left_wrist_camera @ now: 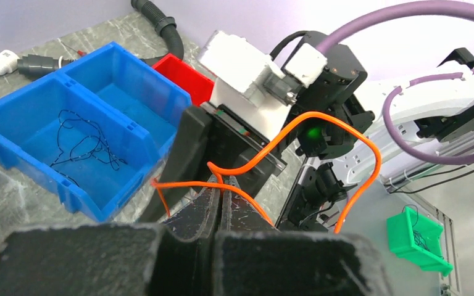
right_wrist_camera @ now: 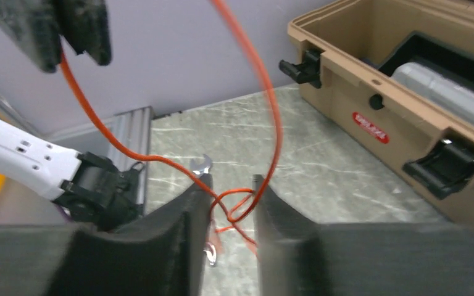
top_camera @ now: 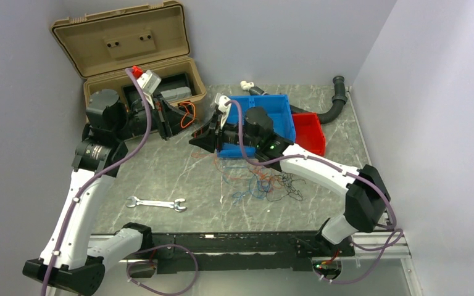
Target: Untangle the cables
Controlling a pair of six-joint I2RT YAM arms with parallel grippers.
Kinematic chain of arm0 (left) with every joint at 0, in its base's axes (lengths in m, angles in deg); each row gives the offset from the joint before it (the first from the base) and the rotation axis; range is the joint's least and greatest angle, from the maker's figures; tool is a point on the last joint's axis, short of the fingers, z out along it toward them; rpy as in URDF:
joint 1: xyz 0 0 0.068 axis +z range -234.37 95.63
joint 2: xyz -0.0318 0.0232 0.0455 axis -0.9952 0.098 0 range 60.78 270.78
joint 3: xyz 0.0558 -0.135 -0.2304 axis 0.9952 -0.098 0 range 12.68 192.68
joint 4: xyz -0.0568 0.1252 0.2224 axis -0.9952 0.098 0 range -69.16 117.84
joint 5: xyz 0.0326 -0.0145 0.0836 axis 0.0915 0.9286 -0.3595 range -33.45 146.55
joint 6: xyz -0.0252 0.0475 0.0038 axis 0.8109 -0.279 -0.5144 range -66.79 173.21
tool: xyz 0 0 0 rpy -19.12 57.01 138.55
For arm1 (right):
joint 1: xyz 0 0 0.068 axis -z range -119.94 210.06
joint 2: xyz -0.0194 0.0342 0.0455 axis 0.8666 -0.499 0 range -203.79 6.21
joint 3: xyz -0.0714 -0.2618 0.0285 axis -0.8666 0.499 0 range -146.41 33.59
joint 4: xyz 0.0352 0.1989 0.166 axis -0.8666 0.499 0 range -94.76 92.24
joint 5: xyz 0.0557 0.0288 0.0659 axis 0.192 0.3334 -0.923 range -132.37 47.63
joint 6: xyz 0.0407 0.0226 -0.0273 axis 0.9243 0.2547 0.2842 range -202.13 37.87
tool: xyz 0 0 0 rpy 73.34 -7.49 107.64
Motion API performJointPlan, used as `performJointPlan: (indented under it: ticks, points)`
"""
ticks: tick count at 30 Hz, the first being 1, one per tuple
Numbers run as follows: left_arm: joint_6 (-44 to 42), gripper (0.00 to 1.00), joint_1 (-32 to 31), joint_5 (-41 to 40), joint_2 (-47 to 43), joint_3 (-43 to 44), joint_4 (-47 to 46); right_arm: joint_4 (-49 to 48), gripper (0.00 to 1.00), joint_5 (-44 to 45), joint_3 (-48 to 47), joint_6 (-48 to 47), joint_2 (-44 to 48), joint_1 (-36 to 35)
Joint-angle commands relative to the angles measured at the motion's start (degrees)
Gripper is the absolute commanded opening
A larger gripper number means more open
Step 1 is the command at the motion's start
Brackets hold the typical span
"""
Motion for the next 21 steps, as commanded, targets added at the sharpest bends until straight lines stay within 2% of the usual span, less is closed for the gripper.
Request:
performJointPlan:
  ticks: [1, 2, 6, 7, 11, 12, 15, 17, 21]
  points:
    - [2.1, 0.00, -0.2, 2.7, -0.1, -1.0, -4.4, -6.7, 0.12, -1.9, -2.3, 2.5, -0.6, -0.4]
    - [2.7, 0.00, -0.2, 2.9, 0.1, -1.4, -4.9, -7.2, 0.00, -2.0, -2.2, 3.2, -0.6, -0.4]
    - [3.7, 0.00, 0.4, -1.5, 1.2, -1.2, -2.2, -6.4, 0.00, -1.2, -2.0, 6.0, 0.8, -0.3]
    - [3.8, 0.06, 0.9, -3.6, 1.3, -1.2, -0.9, -5.0, 0.00, 0.4, -1.7, 6.5, 1.8, -0.3]
    - [5.8, 0.48, 4.5, -8.5, 2.1, -4.6, -0.5, 1.9, 0.00, 5.2, -1.0, 9.0, 6.9, 0.9]
    - [6.6, 0.61, 5.1, -8.5, 2.8, -6.0, -1.6, 4.1, 0.00, 5.8, -1.1, 9.6, 8.3, 1.2]
    - [7.9, 0.87, 5.6, -4.8, 6.6, -7.9, -3.1, 11.5, 0.00, 9.8, -2.4, 10.6, 12.4, 2.5]
    - [9.0, 0.98, 5.5, -2.7, 8.0, -9.3, -4.9, 18.4, 0.00, 13.0, -4.5, 11.3, 15.0, 4.2]
    - [8.4, 0.99, 5.5, -4.3, 6.4, -11.4, -5.8, 32.3, 0.00, 20.5, -8.3, 12.1, 18.3, 12.2]
